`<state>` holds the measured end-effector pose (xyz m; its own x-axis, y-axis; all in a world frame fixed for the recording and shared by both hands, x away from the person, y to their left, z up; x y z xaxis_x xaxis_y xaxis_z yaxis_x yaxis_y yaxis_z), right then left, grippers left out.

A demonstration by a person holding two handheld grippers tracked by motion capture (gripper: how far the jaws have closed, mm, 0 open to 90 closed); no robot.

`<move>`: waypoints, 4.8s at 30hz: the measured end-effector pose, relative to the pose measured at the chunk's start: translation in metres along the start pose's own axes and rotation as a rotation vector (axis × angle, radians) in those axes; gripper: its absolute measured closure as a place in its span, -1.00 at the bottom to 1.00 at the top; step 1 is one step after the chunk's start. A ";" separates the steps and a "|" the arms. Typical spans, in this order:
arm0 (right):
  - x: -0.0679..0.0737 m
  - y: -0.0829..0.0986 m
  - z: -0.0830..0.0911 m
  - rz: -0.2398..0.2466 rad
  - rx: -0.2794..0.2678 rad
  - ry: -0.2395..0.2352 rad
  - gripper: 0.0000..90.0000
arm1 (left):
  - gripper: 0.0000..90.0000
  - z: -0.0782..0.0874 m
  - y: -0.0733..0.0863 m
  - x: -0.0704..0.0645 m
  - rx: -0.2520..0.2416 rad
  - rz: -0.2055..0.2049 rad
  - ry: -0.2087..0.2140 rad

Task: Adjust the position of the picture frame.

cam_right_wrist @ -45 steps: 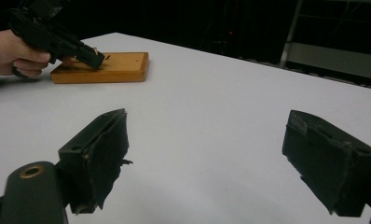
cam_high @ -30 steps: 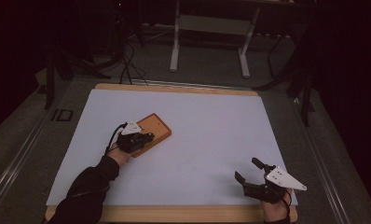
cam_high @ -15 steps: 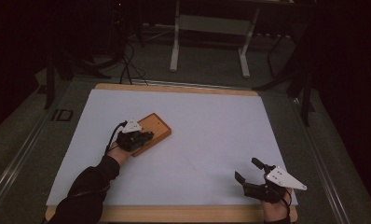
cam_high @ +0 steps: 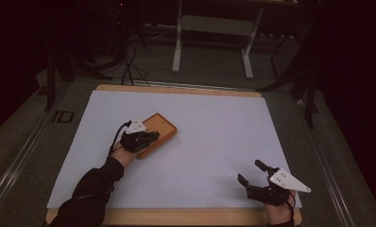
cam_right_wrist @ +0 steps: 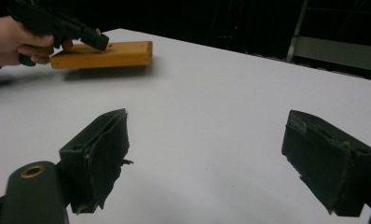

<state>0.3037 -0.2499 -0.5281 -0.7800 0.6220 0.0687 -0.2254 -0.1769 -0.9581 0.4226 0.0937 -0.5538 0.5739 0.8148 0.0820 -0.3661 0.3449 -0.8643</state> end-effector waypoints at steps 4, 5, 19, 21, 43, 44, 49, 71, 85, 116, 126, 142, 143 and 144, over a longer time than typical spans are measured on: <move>0.000 0.000 0.000 0.000 0.000 0.001 -0.69 | 0.89 0.006 -0.016 -0.011 -0.010 -0.014 0.027; 0.000 0.000 0.000 0.001 0.000 0.002 -0.69 | 0.89 0.007 -0.020 -0.016 -0.015 -0.026 0.037; 0.000 -0.001 0.001 0.002 -0.003 0.001 -0.69 | 0.89 -0.004 -0.047 -0.066 -0.036 -0.071 0.123; 0.000 -0.001 0.002 0.002 -0.006 0.000 -0.69 | 0.89 -0.010 -0.047 -0.075 -0.027 -0.083 0.135; 0.002 -0.002 0.002 0.019 -0.003 -0.005 -0.69 | 0.89 -0.047 -0.025 -0.103 0.033 -0.121 0.130; 0.002 -0.002 0.002 0.020 -0.003 -0.005 -0.69 | 0.89 -0.048 -0.023 -0.103 0.038 -0.123 0.127; 0.002 -0.002 0.002 0.023 0.003 0.000 -0.69 | 0.89 -0.052 -0.016 -0.106 0.043 -0.118 0.128; 0.002 -0.001 0.001 0.021 0.010 0.000 -0.69 | 0.69 -0.048 -0.011 -0.112 0.066 -0.180 0.140; 0.004 -0.001 -0.001 0.028 0.010 -0.007 -0.67 | 0.72 -0.008 -0.012 -0.044 0.031 -0.076 0.028; 0.004 0.000 -0.001 0.015 0.011 -0.010 -0.67 | 1.00 -0.043 0.028 0.008 0.204 -0.033 -0.078; 0.004 0.000 -0.002 0.018 0.012 -0.011 -0.67 | 1.00 -0.032 0.033 -0.008 0.209 -0.063 -0.045; 0.005 0.000 -0.002 0.021 0.016 -0.014 -0.67 | 1.00 -0.007 0.043 -0.059 0.222 -0.111 0.101; 0.005 0.000 -0.002 0.022 0.016 -0.013 -0.67 | 1.00 -0.005 0.043 -0.062 0.224 -0.114 0.114; 0.005 0.000 -0.002 0.022 0.015 -0.014 -0.67 | 1.00 -0.004 0.044 -0.066 0.224 -0.121 0.126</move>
<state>0.3011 -0.2449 -0.5281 -0.7928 0.6073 0.0511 -0.2163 -0.2020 -0.9552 0.3715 0.0534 -0.5988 0.7047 0.7020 0.1033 -0.4343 0.5418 -0.7196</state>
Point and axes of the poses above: each handheld gripper's, and its own axes: z roughly backward along the jaws, y roughly out of its underside, x roughly to its left, the point moved 9 cm from there along -z, roughly forward along the jaws, and after that the axes turned 13 degrees about -y, right-handed, at the moved point
